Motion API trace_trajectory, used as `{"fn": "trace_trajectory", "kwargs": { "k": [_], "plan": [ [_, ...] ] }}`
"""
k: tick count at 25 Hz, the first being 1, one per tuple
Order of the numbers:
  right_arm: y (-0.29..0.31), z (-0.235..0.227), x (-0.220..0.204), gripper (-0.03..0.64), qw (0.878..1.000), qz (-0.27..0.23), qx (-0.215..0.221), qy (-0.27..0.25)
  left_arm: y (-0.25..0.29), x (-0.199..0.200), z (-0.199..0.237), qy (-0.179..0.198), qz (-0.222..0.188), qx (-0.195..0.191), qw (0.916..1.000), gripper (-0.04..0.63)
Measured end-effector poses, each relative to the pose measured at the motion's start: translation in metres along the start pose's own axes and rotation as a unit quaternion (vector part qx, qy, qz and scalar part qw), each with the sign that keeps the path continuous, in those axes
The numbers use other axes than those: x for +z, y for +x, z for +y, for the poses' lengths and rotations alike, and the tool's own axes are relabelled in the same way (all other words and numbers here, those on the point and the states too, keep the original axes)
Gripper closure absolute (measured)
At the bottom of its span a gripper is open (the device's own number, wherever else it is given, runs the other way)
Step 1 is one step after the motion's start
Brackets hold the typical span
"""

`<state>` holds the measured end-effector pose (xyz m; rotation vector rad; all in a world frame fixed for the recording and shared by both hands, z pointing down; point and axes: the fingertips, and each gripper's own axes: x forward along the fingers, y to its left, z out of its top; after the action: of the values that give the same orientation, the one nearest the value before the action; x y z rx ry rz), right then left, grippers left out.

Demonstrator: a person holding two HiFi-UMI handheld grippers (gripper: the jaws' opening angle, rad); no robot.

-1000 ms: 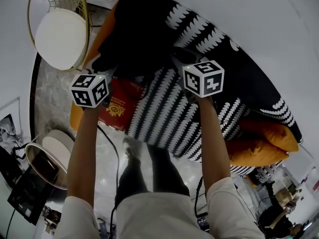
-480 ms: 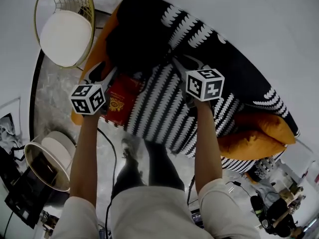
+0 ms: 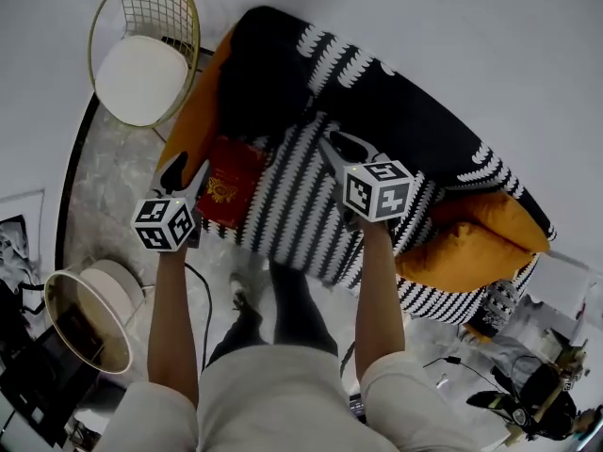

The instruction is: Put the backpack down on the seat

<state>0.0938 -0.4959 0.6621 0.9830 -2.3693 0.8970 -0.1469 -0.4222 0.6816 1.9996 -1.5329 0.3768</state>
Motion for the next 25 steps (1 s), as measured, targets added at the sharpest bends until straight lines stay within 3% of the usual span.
{"fn": "trace_trajectory", "kwargs": {
  "k": [6,12,20,25],
  "plan": [
    [-0.065,0.078,0.0,0.523,0.999,-0.031,0.001,-0.022,-0.096,0.0,-0.03,-0.004,-0.028,-0.016,0.9995,0.377],
    [-0.131,0.139,-0.012,0.523,0.998,-0.064,-0.019,-0.015,-0.184,0.005,-0.052,0.026,-0.043,-0.014,0.9987,0.39],
    [-0.217,0.211,-0.023,0.523,0.993,-0.106,-0.048,-0.01,-0.278,0.021,-0.078,0.058,-0.088,-0.039,0.9937,0.394],
    [-0.27,0.258,-0.02,0.523,0.988,-0.137,-0.065,-0.025,-0.341,0.039,-0.096,0.114,-0.129,-0.041,0.9842,0.39]
  ]
}}
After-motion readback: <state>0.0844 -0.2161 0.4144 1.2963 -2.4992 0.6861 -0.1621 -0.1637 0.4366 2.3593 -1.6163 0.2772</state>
